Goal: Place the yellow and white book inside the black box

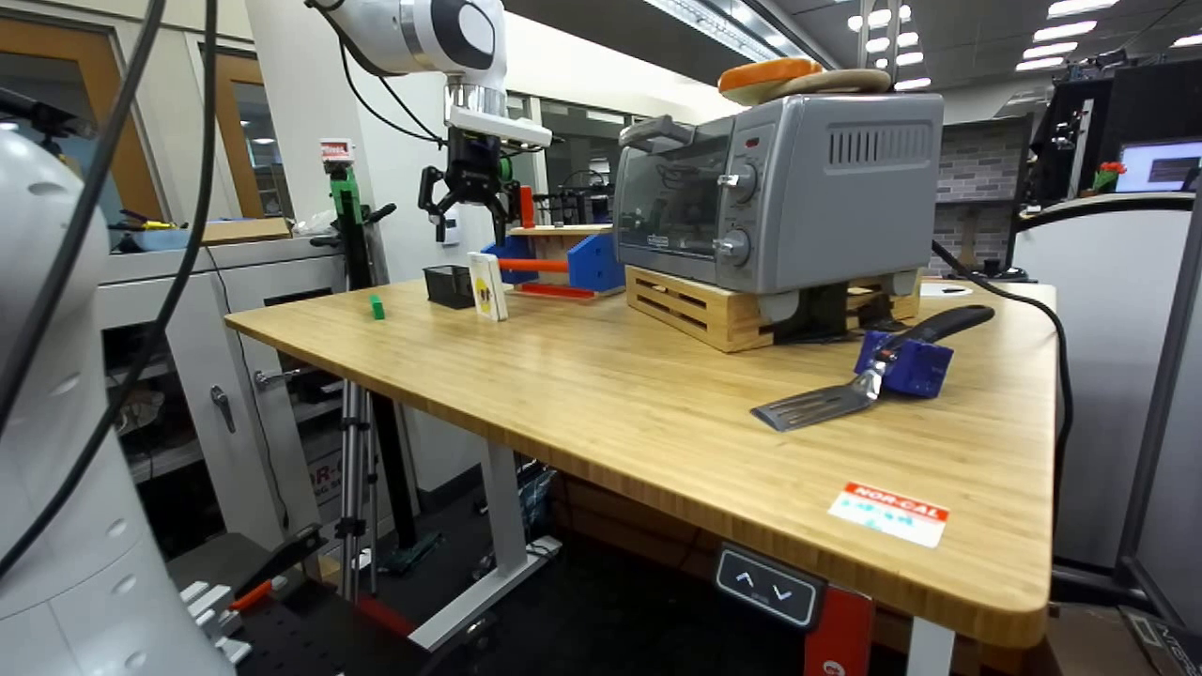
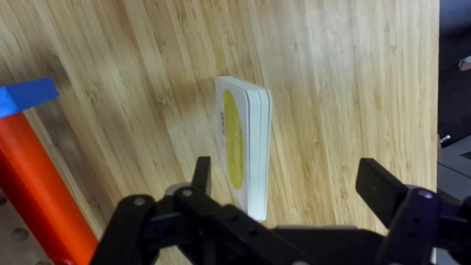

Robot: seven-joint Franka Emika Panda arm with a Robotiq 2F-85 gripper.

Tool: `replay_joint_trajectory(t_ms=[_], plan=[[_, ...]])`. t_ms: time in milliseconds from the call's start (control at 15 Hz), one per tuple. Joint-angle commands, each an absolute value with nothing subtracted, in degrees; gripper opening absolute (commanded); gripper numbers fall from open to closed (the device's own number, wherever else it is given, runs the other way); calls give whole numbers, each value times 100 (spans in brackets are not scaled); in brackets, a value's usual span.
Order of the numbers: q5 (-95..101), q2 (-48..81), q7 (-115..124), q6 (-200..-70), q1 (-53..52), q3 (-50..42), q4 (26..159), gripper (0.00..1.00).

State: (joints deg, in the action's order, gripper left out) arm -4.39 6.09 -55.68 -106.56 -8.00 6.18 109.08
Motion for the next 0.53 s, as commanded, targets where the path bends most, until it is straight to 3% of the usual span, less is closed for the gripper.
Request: replay_joint_trajectory(t_ms=[0,467], plan=[[-394,695,-5420,-10576,-730,689,10802,100],[-268,787,-5318,-10590,-719,686,10840,100]])
